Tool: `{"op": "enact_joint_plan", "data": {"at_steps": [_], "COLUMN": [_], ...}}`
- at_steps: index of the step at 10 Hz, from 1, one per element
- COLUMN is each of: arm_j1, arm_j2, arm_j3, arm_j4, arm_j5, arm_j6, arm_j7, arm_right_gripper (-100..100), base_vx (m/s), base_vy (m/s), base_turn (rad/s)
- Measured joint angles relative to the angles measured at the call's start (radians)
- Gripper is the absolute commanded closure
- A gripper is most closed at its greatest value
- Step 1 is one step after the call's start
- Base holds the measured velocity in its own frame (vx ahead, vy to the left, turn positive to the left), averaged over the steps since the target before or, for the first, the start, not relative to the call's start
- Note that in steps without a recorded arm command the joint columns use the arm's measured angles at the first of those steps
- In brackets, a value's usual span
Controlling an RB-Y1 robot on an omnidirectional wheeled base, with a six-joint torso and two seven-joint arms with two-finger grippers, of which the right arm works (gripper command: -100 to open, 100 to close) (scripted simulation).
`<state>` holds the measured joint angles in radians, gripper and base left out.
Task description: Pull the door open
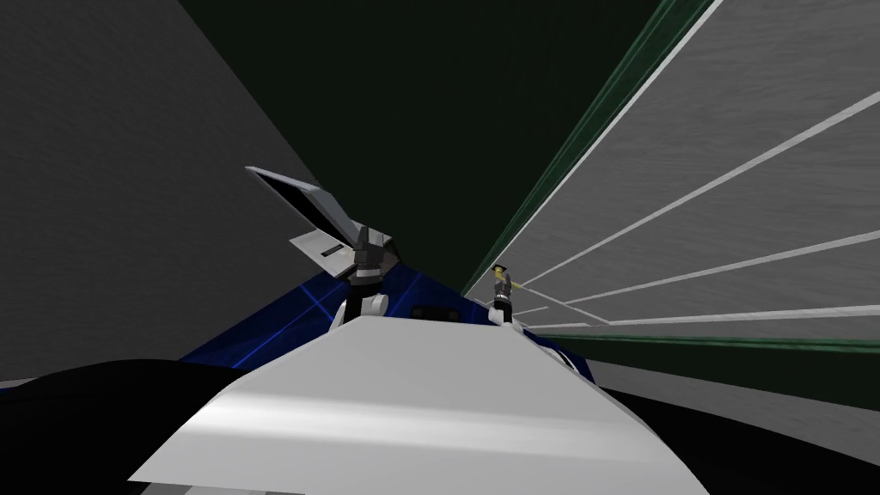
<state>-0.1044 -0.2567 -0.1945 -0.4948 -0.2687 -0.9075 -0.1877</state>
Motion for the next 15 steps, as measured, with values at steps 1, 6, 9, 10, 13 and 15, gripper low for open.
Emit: {"op": "enact_joint_plan", "data": {"at_steps": [1,6,9,10,13,15], "arm_j1": [0.013,0.013,0.012,0.01,0.02,0.028], "arm_j2": [-0.004,-0.004,-0.01,-0.014,-0.024,-0.033], "arm_j3": [-0.003,-0.002,0.002,0.008,0.042,0.066], "arm_j4": [-0.012,-0.011,-0.014,-0.016,-0.017,-0.023], "arm_j5": [-0.002,-0.002,0.002,0.005,0.028,0.045], "arm_j6": [0.006,0.008,0.006,0.006,0.003,0.006], "arm_j7": [-0.002,-0.002,-0.008,-0.015,-0.049,-0.074], "arm_right_gripper": [-100,100,100,100,100,100], "base_vx": [0.064,-0.013,-0.119,-0.202,-0.235,-0.235], "base_vy": [-0.015,0.003,-0.004,-0.025,-0.033,-0.036], "base_turn": [0.02,-0.002,0.055,0.106,0.11,0.108]}}
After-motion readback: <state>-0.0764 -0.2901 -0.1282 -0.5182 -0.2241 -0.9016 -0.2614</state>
